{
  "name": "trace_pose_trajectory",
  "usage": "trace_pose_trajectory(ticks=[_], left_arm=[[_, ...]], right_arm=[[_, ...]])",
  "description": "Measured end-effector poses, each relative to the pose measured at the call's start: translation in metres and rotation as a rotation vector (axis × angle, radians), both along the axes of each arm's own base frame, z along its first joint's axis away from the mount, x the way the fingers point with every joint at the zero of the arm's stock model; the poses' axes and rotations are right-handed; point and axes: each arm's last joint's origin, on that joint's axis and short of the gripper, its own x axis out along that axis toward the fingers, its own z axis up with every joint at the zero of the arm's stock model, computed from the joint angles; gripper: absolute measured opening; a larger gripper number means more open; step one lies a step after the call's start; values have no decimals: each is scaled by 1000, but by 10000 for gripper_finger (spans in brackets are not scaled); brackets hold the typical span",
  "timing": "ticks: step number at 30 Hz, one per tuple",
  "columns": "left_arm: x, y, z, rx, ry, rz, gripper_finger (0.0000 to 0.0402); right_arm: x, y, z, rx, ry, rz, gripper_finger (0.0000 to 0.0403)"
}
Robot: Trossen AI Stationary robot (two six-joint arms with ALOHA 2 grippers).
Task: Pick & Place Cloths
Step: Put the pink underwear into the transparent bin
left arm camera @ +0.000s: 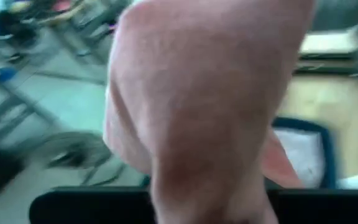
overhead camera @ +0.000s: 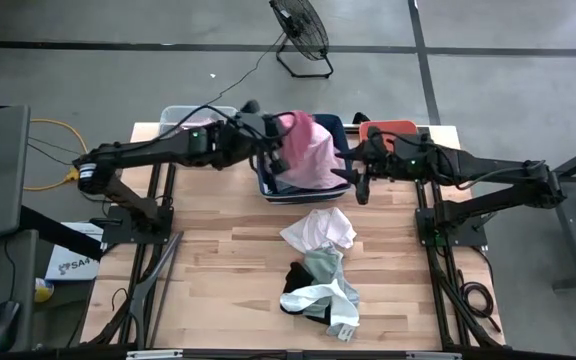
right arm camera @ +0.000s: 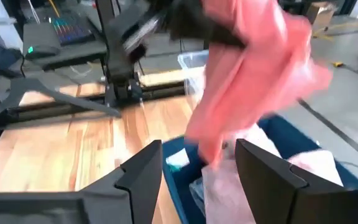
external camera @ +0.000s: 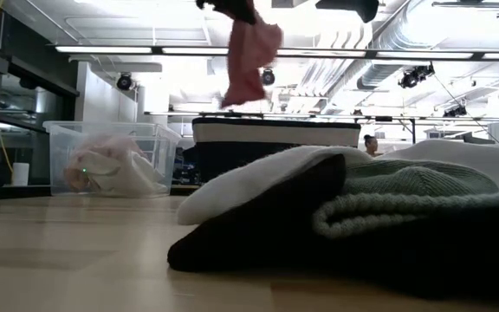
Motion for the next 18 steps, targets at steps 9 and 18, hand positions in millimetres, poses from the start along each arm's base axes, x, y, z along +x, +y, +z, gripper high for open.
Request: trace_pose_trajectory(ticks=[9, 18], left_arm=[[-41, 0, 1, 29, 166, 234, 4], [-72, 9, -5, 6, 251, 474, 4]], right_arm=[[-1, 1, -2, 27, 15, -4, 195], [0, 8, -3, 24, 30, 23, 195]])
